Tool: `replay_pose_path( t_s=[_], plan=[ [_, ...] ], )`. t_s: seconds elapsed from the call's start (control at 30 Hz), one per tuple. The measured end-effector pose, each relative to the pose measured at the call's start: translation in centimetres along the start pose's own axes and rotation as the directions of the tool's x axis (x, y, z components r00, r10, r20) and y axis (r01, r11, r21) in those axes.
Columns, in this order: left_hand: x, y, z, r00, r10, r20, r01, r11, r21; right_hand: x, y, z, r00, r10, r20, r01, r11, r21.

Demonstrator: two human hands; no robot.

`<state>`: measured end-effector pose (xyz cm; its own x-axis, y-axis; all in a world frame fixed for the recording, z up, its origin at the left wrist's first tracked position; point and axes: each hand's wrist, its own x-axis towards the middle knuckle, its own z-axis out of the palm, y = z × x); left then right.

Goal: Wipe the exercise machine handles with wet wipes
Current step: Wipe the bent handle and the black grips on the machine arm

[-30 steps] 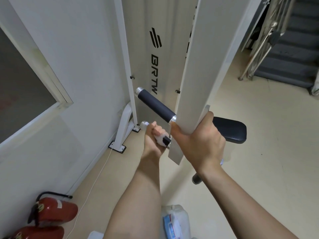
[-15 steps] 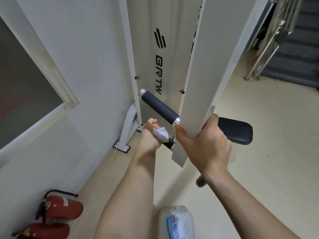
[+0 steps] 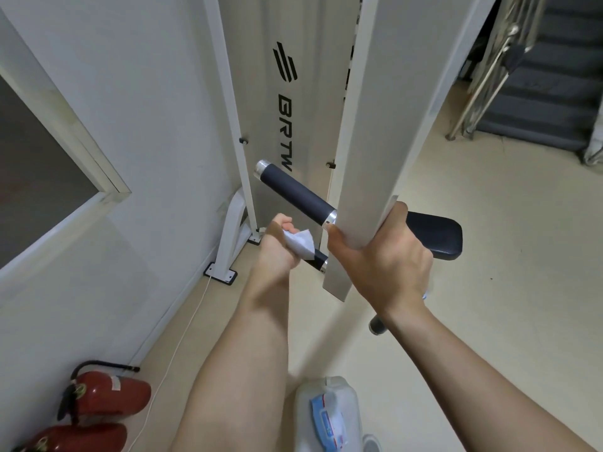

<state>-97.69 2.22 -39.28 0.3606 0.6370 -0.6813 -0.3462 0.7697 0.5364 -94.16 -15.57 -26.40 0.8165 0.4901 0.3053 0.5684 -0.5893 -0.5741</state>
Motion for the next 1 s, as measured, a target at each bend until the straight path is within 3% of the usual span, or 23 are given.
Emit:
replay_pose_path(
  t_s=[0.07, 0.1, 0.2, 0.3, 0.4, 0.47, 0.53, 0.63, 0.73, 0.9, 1.0],
  plan=[
    [-0.2, -1.6, -0.2, 0.996, 0.015, 0.091, -0.016, 1.0, 0.012, 0.2, -0.3, 0.2, 1.0, 0.009, 0.005, -0.009, 1.0, 0.006],
    [-0.9, -2.9, -0.1, 0.992, 0.01, 0.123, -0.025, 0.992, 0.123, 0.5, -0.4, 0.3, 1.0, 0.009, 0.008, -0.009, 1.0, 0.003],
    [-1.0, -6.1, -0.3, 0.959, -0.107, 0.264, 0.054, 0.978, 0.203, 0.9, -0.4, 0.4, 1.0, -0.01, 0.01, 0.011, 1.0, -0.018],
    [-1.6, -3.0, 0.4, 0.988, -0.071, 0.136, 0.045, 0.982, 0.181, 0.9, -0.3, 0.4, 1.0, -0.021, 0.008, 0.021, 1.0, -0.02],
    [0.3, 0.3, 0.5, 1.0, -0.014, 0.016, 0.014, 1.0, -0.002, 0.6, -0.3, 0.4, 0.999, -0.032, 0.003, 0.032, 0.999, -0.023],
    [-0.3, -0.1, 0.7, 0.997, 0.062, -0.042, -0.06, 0.996, 0.06, 0.7, -0.5, 0.5, 1.0, -0.022, -0.005, 0.022, 0.999, -0.023],
    [-0.2, -2.4, 0.8, 0.997, 0.074, 0.006, -0.073, 0.966, 0.247, 1.1, -0.4, 0.6, 1.0, -0.01, -0.01, 0.009, 0.999, -0.036],
    [3.3, -7.3, -0.3, 0.964, -0.078, 0.255, -0.005, 0.951, 0.31, 1.3, 0.1, 0.4, 1.0, 0.005, -0.003, -0.005, 0.999, -0.049],
    [-1.2, -5.3, 0.8, 0.974, -0.098, 0.206, 0.035, 0.957, 0.287, 1.2, 0.6, 0.3, 1.0, 0.003, -0.007, -0.004, 0.998, -0.06],
    [-1.2, -0.1, 1.4, 0.998, -0.057, -0.017, 0.057, 0.998, -0.007, 0.9, 0.5, 0.5, 1.0, -0.006, 0.002, 0.006, 0.998, -0.062],
    [-2.4, -0.6, 1.6, 0.996, -0.053, -0.07, 0.054, 0.998, 0.012, 0.7, 0.1, 0.7, 1.0, 0.005, -0.017, -0.006, 0.998, -0.056]
  ],
)
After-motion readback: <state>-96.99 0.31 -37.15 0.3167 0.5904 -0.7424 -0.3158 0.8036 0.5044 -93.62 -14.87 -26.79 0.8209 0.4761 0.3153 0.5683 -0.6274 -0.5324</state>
